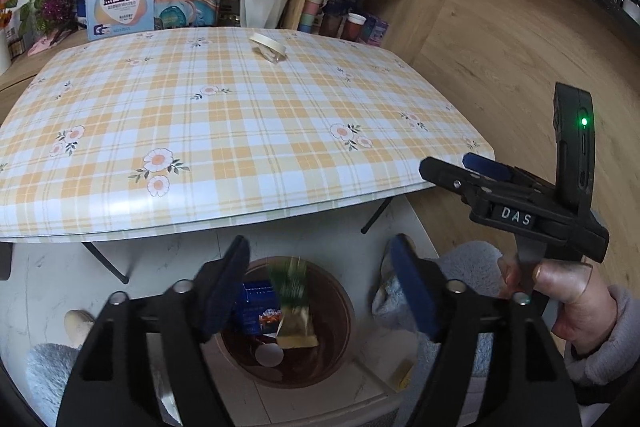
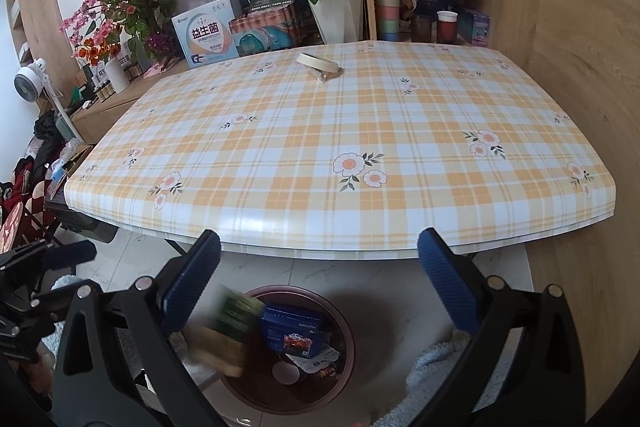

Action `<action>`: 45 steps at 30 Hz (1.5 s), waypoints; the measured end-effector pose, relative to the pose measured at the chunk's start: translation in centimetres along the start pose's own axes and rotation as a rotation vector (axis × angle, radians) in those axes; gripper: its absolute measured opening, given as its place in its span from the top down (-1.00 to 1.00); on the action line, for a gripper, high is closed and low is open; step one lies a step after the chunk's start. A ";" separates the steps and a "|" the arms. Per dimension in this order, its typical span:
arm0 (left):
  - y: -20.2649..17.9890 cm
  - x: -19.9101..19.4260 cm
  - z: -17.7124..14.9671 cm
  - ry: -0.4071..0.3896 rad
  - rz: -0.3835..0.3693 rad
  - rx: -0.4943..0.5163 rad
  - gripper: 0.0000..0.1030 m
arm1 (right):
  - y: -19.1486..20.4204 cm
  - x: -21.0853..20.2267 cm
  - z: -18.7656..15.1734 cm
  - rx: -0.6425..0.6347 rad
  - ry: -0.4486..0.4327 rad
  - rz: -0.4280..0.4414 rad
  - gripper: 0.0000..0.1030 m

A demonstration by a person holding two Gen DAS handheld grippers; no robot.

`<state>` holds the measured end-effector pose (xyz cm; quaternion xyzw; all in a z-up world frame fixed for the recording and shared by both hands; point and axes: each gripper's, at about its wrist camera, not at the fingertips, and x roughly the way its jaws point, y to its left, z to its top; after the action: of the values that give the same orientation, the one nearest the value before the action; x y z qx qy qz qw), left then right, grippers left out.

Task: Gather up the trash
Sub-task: 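Lower the green tea packet over the pink bin and open the left gripper, then grasp the tape roll with the right gripper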

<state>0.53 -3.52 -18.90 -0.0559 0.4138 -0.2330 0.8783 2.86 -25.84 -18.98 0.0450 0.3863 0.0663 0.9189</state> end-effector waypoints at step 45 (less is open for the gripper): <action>8.4 -0.4 11.1 -0.305 0.277 0.020 -0.89 | -0.9 6.1 9.3 -0.115 0.057 0.033 -0.89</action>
<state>11.66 3.03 -13.83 -0.0246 0.2774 -0.1030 0.9549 13.80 -26.08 -16.91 -0.0036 0.4072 0.1046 0.9073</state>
